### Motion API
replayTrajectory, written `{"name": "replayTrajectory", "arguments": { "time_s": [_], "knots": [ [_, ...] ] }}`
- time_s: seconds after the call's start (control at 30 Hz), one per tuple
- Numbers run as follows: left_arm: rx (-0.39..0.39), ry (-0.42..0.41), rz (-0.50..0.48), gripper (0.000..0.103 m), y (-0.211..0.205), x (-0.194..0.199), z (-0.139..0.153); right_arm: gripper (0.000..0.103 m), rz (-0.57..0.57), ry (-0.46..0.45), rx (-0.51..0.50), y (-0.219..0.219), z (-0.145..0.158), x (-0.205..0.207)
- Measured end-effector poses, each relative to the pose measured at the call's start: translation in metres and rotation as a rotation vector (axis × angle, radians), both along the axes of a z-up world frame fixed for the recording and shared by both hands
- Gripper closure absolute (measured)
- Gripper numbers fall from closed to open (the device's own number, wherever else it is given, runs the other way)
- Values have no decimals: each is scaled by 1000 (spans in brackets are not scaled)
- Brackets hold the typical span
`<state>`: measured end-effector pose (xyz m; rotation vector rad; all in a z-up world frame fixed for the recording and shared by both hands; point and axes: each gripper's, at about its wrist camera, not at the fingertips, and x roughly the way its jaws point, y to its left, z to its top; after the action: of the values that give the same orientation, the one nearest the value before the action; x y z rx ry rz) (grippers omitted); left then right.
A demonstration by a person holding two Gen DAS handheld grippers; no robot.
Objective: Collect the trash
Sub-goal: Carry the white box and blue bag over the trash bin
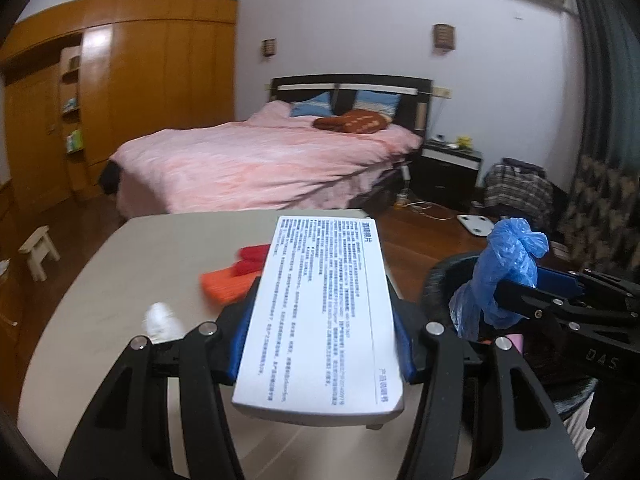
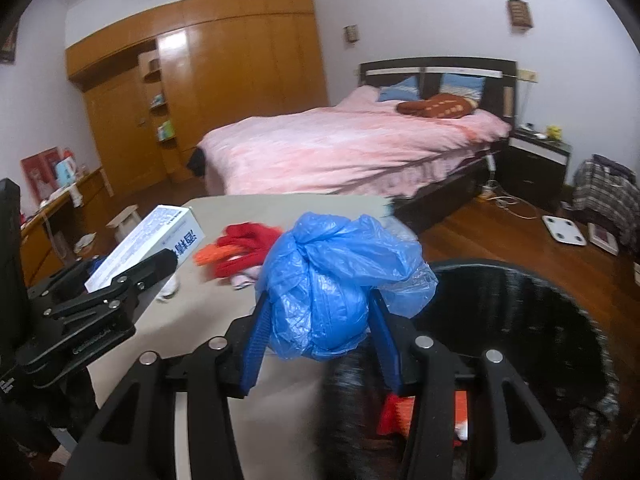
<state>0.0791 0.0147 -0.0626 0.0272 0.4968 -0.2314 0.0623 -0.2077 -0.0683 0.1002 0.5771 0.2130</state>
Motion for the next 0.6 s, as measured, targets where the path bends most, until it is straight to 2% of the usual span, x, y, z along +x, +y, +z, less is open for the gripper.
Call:
{"name": "replayTrajectory", "arguments": {
  "time_s": [0.3,0.53,0.6],
  "knots": [
    [-13,-23,-140,49,-71,-3,1,55,-143,-5,-21,-66,-2,-17],
    [-20,-16,-232,49,-118,7,-1,55,-217,-1,-37,-96,-9,-28],
    [-19,-14,-262,49,-130,11,-2,51,-233,6,-41,-103,-11,-30]
  ]
}}
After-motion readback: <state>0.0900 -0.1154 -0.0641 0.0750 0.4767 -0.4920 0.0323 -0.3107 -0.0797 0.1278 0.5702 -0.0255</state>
